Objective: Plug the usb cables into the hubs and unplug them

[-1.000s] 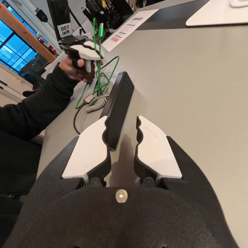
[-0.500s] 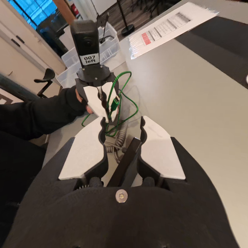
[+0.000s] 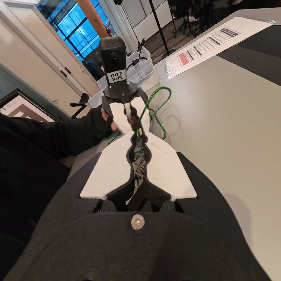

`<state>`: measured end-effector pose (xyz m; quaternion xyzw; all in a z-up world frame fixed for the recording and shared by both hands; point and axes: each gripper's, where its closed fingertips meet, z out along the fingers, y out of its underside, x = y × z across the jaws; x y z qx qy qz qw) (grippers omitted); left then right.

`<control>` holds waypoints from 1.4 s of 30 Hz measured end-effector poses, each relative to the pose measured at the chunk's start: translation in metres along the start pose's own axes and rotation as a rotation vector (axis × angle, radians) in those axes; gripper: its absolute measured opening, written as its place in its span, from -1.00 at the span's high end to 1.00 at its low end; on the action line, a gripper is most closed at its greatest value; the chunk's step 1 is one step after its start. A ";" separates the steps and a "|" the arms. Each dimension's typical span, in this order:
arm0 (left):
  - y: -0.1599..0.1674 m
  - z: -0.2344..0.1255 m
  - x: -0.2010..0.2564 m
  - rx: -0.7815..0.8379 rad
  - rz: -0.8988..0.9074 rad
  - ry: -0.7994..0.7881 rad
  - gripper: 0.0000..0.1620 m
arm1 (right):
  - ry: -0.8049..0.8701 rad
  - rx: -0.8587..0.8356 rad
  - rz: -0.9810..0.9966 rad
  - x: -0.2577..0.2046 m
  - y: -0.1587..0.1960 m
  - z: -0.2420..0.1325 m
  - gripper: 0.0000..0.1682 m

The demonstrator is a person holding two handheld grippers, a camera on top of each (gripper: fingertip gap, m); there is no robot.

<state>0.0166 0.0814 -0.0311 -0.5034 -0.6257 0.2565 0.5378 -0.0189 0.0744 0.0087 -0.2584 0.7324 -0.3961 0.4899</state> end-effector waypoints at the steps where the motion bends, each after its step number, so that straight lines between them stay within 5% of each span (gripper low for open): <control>1: -0.002 -0.006 -0.007 0.004 -0.002 -0.040 0.78 | 0.006 0.010 0.006 0.001 -0.001 -0.002 0.94; 8: -0.034 -0.060 -0.021 0.092 0.062 -0.267 0.69 | 0.022 0.049 -0.002 0.001 -0.003 -0.011 0.94; 12: -0.048 -0.024 0.021 0.182 0.115 -0.129 0.70 | -0.025 0.043 -0.049 -0.011 -0.001 -0.004 0.94; 16: -0.026 0.015 0.017 0.054 0.180 -0.249 0.28 | -0.047 0.027 -0.108 -0.022 0.004 0.002 0.94; 23: -0.007 0.037 0.028 -0.038 0.210 -0.220 0.89 | -0.044 0.042 -0.120 -0.027 0.007 -0.002 0.94; 42: -0.016 0.041 0.043 0.020 0.064 -0.113 0.98 | 0.009 0.079 -0.084 -0.027 0.012 -0.014 0.92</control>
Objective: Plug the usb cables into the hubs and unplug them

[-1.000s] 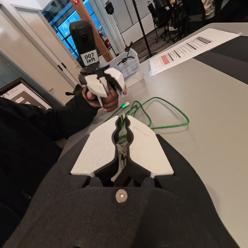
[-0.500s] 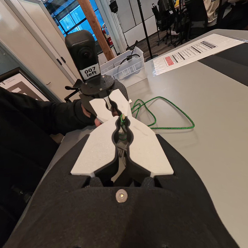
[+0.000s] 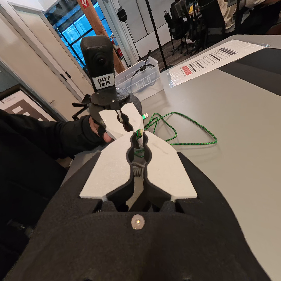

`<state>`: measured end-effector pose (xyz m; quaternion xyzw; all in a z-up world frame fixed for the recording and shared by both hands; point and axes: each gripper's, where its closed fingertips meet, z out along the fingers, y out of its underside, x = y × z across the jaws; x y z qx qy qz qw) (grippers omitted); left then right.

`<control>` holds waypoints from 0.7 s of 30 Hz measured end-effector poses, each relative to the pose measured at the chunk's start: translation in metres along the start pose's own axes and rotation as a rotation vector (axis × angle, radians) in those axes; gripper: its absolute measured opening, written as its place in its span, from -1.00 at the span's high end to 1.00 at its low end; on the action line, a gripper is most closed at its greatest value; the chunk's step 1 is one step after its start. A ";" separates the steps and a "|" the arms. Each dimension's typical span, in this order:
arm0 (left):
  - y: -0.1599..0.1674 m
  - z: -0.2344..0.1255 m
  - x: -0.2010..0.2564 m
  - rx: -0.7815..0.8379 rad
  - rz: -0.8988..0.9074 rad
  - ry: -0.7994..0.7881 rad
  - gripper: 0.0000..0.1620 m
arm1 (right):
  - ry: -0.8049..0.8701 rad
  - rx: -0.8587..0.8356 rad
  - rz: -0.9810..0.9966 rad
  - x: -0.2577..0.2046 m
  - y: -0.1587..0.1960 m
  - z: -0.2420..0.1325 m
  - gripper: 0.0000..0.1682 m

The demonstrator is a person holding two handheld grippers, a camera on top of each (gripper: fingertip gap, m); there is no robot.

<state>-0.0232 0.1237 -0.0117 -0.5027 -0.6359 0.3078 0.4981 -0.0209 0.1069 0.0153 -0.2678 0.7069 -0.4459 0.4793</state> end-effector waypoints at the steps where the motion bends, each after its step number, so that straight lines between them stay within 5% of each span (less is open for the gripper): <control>1: 0.000 0.001 0.000 -0.015 0.011 -0.008 0.98 | 0.003 0.013 0.008 -0.001 -0.001 0.000 0.92; 11: -0.017 -0.003 0.011 0.039 -0.001 -0.022 0.97 | 0.051 0.056 -0.029 -0.014 -0.009 -0.003 0.91; 16: -0.043 -0.020 -0.006 0.271 -0.386 -0.093 0.97 | 0.182 0.158 0.127 -0.008 -0.017 -0.015 0.64; 21: -0.073 -0.036 -0.002 0.492 -0.553 -0.121 0.97 | 0.198 0.429 0.298 -0.048 -0.030 -0.012 0.55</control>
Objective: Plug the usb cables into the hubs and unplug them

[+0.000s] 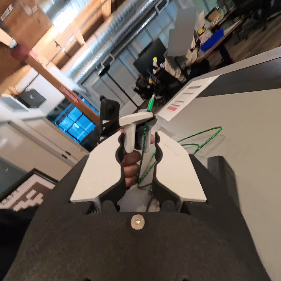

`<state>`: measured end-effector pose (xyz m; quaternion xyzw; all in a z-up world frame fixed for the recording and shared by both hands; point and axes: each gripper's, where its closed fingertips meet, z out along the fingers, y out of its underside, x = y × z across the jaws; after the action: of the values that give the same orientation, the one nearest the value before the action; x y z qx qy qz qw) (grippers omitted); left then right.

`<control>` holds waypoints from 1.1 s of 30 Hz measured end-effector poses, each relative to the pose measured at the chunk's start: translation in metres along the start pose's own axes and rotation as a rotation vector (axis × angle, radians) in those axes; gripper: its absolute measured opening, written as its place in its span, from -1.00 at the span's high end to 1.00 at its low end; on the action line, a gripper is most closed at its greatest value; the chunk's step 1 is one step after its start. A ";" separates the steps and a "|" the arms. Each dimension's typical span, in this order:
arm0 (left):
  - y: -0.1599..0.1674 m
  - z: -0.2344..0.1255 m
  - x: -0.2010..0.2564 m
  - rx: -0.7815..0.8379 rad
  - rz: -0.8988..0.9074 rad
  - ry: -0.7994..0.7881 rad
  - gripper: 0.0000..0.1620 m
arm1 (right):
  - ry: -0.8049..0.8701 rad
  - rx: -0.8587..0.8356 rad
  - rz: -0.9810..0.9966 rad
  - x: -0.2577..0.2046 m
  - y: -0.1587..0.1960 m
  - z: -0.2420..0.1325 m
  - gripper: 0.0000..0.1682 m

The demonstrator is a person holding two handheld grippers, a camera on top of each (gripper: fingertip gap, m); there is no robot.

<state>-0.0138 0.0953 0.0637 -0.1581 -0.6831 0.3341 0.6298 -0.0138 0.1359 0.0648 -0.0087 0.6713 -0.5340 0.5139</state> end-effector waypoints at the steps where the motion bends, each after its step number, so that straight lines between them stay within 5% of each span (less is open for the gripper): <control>1: -0.005 0.000 0.003 0.040 -0.028 0.000 0.98 | 0.009 0.053 0.036 -0.004 0.003 0.000 0.55; 8: -0.017 -0.003 0.006 0.242 -0.150 -0.006 0.98 | -0.132 0.420 0.195 -0.020 0.001 -0.016 0.64; 19: -0.046 -0.039 0.003 0.658 -0.395 0.022 0.98 | -0.302 0.328 0.210 -0.053 0.020 -0.003 0.79; 26: -0.033 -0.036 0.000 0.643 -0.373 -0.020 0.98 | -0.256 0.372 0.328 -0.044 0.035 -0.002 0.85; 31: -0.039 -0.037 0.006 0.522 -0.223 0.056 0.98 | -0.259 0.211 0.242 -0.048 0.050 0.005 0.73; 33: -0.042 -0.042 -0.002 0.450 -0.061 -0.025 0.98 | -0.269 0.174 0.168 -0.056 0.044 0.003 0.76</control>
<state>0.0351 0.0746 0.0890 0.0115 -0.6037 0.4608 0.6505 0.0382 0.1841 0.0712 0.0206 0.5461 -0.5393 0.6407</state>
